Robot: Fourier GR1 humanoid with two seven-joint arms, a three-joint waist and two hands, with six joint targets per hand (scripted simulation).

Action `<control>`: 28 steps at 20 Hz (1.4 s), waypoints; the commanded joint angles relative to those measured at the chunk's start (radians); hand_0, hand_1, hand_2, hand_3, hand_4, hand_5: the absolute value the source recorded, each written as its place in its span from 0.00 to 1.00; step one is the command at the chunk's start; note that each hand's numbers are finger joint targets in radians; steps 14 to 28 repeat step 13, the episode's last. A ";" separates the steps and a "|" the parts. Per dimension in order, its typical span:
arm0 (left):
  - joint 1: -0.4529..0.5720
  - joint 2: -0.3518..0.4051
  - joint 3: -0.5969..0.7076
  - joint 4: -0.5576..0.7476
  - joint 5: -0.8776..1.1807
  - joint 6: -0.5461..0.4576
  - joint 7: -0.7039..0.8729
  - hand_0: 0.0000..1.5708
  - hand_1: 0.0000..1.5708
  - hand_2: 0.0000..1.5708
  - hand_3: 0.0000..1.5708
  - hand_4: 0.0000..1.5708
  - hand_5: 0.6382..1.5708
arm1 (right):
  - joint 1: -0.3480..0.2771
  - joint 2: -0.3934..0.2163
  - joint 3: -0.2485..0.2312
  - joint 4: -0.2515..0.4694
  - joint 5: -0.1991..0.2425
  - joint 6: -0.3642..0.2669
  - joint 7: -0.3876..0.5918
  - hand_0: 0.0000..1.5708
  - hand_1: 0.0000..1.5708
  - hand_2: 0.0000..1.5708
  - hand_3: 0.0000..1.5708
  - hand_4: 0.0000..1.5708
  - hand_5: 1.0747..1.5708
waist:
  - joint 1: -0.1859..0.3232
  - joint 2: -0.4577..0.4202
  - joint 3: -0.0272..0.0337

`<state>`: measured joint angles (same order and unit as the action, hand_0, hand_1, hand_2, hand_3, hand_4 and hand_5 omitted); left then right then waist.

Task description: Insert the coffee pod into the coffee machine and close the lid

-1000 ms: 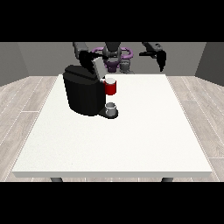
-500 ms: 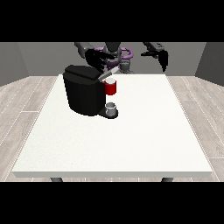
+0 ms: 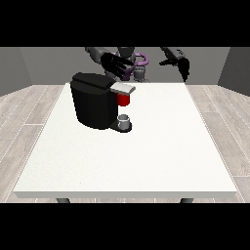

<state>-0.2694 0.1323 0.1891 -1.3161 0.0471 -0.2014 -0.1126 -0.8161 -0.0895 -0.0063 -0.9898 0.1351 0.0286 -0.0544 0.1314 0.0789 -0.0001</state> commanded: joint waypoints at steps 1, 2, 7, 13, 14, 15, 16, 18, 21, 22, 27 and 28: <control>0.002 0.010 0.021 0.049 0.011 -0.002 -0.055 0.00 0.00 0.00 0.00 0.00 1.00 | -0.030 0.040 0.007 -0.035 -0.014 0.013 0.016 0.00 0.00 0.00 0.00 0.08 1.00 | -0.022 -0.013 -0.0002; 0.045 -0.036 -0.035 -0.028 -0.004 0.018 0.022 0.00 0.00 0.00 0.00 0.00 1.00 | 0.059 0.020 0.020 -0.007 0.009 0.025 -0.070 0.00 0.00 0.00 0.00 0.02 1.00 | -0.004 -0.050 0.0002; 0.026 -0.002 0.010 0.037 -0.015 0.040 -0.054 0.00 0.00 0.00 0.00 0.13 1.00 | 0.164 0.088 0.122 -0.108 -0.089 0.043 -0.104 0.00 0.00 0.00 0.00 0.22 1.00 | -0.065 -0.096 0.0000; 0.097 -0.061 -0.018 0.057 -0.036 0.076 -0.089 0.00 0.00 0.00 0.00 0.12 1.00 | 0.369 0.089 0.175 -0.194 -0.221 0.003 -0.081 0.00 0.00 0.00 0.00 0.10 1.00 | -0.150 -0.193 -0.0001; 0.097 -0.061 -0.018 0.057 -0.036 0.076 -0.089 0.00 0.00 0.00 0.00 0.12 1.00 | 0.369 0.089 0.175 -0.194 -0.221 0.003 -0.081 0.00 0.00 0.00 0.00 0.10 1.00 | -0.150 -0.193 -0.0001; 0.097 -0.061 -0.018 0.057 -0.036 0.076 -0.089 0.00 0.00 0.00 0.00 0.12 1.00 | 0.369 0.089 0.175 -0.194 -0.221 0.003 -0.081 0.00 0.00 0.00 0.00 0.10 1.00 | -0.150 -0.193 -0.0001; 0.097 -0.061 -0.018 0.057 -0.036 0.076 -0.089 0.00 0.00 0.00 0.00 0.12 1.00 | 0.369 0.089 0.175 -0.194 -0.221 0.003 -0.081 0.00 0.00 0.00 0.00 0.10 1.00 | -0.150 -0.193 -0.0001; 0.097 -0.061 -0.018 0.057 -0.036 0.076 -0.089 0.00 0.00 0.00 0.00 0.12 1.00 | 0.369 0.089 0.175 -0.194 -0.221 0.003 -0.081 0.00 0.00 0.00 0.00 0.10 1.00 | -0.150 -0.193 -0.0001; 0.097 -0.061 -0.018 0.057 -0.036 0.076 -0.089 0.00 0.00 0.00 0.00 0.12 1.00 | 0.369 0.089 0.175 -0.194 -0.221 0.003 -0.081 0.00 0.00 0.00 0.00 0.10 1.00 | -0.150 -0.193 -0.0001; 0.097 -0.061 -0.018 0.057 -0.036 0.076 -0.089 0.00 0.00 0.00 0.00 0.12 1.00 | 0.369 0.089 0.175 -0.194 -0.221 0.003 -0.081 0.00 0.00 0.00 0.00 0.10 1.00 | -0.150 -0.193 -0.0001; 0.097 -0.061 -0.018 0.057 -0.036 0.076 -0.089 0.00 0.00 0.00 0.00 0.12 1.00 | 0.369 0.089 0.175 -0.194 -0.221 0.003 -0.081 0.00 0.00 0.00 0.00 0.10 1.00 | -0.150 -0.193 -0.0001; 0.097 -0.061 -0.018 0.057 -0.036 0.076 -0.089 0.00 0.00 0.00 0.00 0.12 1.00 | 0.369 0.089 0.175 -0.194 -0.221 0.003 -0.081 0.00 0.00 0.00 0.00 0.10 1.00 | -0.150 -0.193 -0.0001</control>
